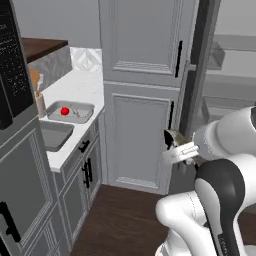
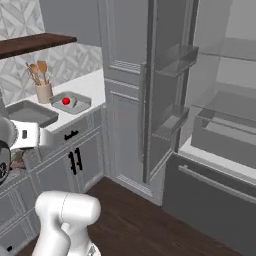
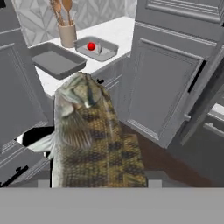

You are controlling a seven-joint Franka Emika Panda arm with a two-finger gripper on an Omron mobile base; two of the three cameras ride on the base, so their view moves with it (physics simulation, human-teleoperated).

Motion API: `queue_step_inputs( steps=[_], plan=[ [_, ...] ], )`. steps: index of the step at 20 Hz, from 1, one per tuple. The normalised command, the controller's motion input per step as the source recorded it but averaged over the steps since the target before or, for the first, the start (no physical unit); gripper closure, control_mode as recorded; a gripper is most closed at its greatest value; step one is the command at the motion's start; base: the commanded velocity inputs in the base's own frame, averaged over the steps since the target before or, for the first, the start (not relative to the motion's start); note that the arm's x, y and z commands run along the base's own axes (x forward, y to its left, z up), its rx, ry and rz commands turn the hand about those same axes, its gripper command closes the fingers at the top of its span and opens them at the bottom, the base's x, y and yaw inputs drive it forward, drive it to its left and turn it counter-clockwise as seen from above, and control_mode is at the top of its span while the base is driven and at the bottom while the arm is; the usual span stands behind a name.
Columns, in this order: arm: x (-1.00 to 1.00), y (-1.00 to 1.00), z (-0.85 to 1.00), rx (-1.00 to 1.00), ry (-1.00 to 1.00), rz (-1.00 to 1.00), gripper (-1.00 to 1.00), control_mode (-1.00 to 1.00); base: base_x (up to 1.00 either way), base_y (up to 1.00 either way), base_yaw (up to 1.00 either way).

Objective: Place one tomato and one fish in each tupperware on the nearby counter, to pack two identical lunches.

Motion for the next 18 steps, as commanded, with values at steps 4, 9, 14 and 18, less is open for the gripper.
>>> queue_step_inputs(
  steps=[4,9,14,18],
  plan=[
    [0.0,0.0,0.0,0.0,0.0,0.0,1.0,1.0,0.76,0.27,0.46],
    [0.0,0.0,0.0,0.0,0.0,0.0,1.0,1.0,0.8,-0.04,0.13],
    [0.0,0.0,0.0,0.0,0.0,0.0,1.0,1.0,0.9,0.05,0.06],
    [0.0,0.0,0.0,0.0,0.0,0.0,1.0,1.0,0.92,0.39,0.2]
  ],
)
